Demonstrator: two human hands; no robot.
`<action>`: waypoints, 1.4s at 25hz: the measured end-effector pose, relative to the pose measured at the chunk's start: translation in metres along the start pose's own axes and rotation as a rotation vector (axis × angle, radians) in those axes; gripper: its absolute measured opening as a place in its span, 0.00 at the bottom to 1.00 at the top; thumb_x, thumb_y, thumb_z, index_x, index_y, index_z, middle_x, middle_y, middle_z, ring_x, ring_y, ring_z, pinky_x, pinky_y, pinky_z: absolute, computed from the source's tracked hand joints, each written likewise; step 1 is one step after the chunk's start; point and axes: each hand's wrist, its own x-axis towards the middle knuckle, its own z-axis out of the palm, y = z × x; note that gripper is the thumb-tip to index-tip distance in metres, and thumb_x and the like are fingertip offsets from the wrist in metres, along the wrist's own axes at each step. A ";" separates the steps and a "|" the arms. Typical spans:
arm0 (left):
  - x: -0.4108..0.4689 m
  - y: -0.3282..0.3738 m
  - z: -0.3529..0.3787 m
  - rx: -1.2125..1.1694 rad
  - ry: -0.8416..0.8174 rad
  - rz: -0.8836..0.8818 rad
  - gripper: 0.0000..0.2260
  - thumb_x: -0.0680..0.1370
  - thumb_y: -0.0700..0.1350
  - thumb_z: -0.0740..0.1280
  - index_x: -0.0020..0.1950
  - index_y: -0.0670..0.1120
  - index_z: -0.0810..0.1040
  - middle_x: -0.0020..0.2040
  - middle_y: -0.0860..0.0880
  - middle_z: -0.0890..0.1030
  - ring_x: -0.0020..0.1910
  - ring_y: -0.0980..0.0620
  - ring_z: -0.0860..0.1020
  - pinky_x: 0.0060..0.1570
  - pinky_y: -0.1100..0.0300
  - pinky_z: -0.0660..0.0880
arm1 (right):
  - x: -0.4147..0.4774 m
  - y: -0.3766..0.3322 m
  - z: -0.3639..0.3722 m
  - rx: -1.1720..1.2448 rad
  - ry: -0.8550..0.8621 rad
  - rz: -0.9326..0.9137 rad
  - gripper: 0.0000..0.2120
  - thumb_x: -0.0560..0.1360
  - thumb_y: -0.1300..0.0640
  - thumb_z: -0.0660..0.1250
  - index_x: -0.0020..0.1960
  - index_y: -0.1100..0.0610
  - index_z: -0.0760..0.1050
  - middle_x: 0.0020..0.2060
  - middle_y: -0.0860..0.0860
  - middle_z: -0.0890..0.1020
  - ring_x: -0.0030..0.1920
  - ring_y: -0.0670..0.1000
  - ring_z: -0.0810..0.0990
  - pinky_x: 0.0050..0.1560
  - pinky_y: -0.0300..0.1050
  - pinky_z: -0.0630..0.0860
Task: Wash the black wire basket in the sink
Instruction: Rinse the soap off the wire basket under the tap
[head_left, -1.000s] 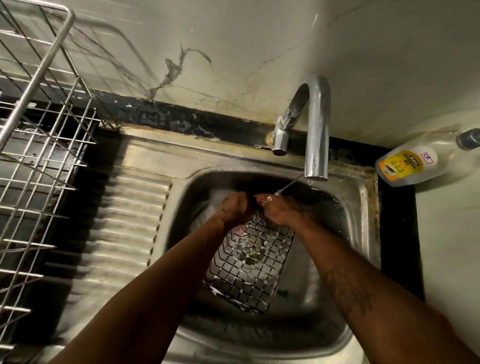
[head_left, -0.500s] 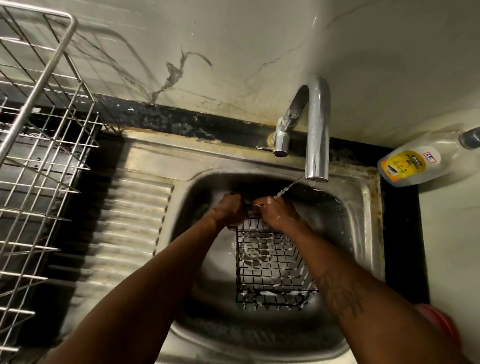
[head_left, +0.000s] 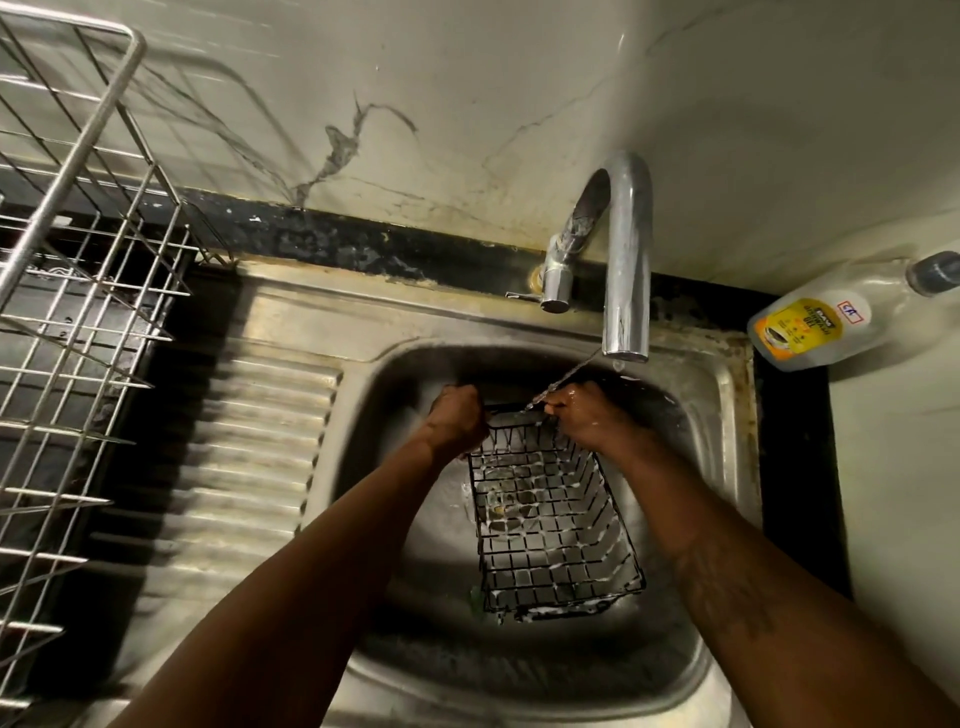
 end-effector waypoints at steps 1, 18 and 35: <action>0.001 -0.001 0.002 0.004 0.004 -0.009 0.09 0.78 0.41 0.67 0.52 0.37 0.83 0.44 0.39 0.83 0.43 0.42 0.83 0.41 0.58 0.79 | -0.002 -0.007 0.003 0.015 0.061 0.025 0.12 0.81 0.56 0.62 0.59 0.48 0.81 0.55 0.55 0.81 0.53 0.57 0.80 0.56 0.51 0.77; 0.018 0.026 0.005 -0.032 -0.136 0.114 0.06 0.75 0.35 0.68 0.49 0.34 0.83 0.44 0.38 0.84 0.44 0.43 0.84 0.40 0.57 0.76 | 0.004 0.010 0.050 -0.145 0.114 0.007 0.16 0.79 0.63 0.62 0.64 0.56 0.78 0.63 0.57 0.77 0.65 0.59 0.74 0.64 0.48 0.69; 0.008 -0.036 -0.031 0.105 -0.144 0.054 0.06 0.79 0.42 0.67 0.47 0.39 0.79 0.44 0.39 0.83 0.41 0.43 0.81 0.35 0.58 0.73 | -0.006 -0.047 0.064 0.100 0.505 -0.082 0.08 0.80 0.62 0.64 0.54 0.57 0.81 0.50 0.48 0.81 0.53 0.45 0.79 0.49 0.26 0.69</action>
